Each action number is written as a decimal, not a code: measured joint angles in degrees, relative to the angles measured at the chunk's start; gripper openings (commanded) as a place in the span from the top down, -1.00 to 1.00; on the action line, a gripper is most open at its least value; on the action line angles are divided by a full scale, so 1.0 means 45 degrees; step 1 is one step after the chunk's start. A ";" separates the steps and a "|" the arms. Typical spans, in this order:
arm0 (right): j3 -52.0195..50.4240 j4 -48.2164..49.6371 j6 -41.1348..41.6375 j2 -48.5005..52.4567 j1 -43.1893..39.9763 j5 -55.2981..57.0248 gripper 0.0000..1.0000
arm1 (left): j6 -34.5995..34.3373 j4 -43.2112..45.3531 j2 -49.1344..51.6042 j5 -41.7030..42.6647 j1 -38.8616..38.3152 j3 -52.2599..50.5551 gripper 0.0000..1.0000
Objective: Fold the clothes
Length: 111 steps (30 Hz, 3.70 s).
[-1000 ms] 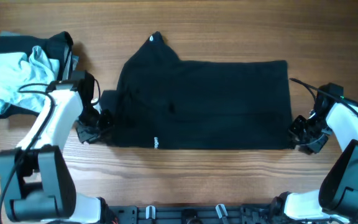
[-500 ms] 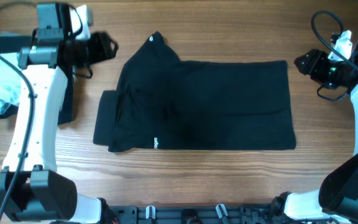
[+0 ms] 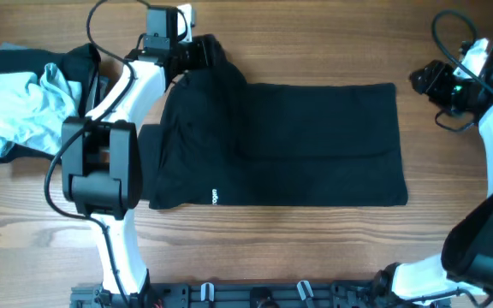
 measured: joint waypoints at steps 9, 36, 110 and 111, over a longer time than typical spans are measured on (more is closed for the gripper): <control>0.0005 -0.2662 0.0000 0.0034 0.0194 -0.0272 -0.25 | 0.2103 0.2540 0.2166 -0.1486 0.0019 0.0262 -0.57; 0.0005 -0.4721 -0.1719 0.0034 0.0194 -0.0306 -0.15 | 0.1263 -0.7145 -0.0903 -0.0068 -0.0704 0.0495 -0.10; -0.0010 0.0801 -0.1559 0.1685 0.0194 0.0248 0.12 | 0.2477 -1.1351 -0.1282 -0.2482 -0.0481 0.1647 0.92; -0.0024 0.1394 -0.1472 0.2414 0.0194 0.0257 0.12 | 0.2482 -1.1341 -0.1282 -0.2487 -0.0481 0.1647 0.92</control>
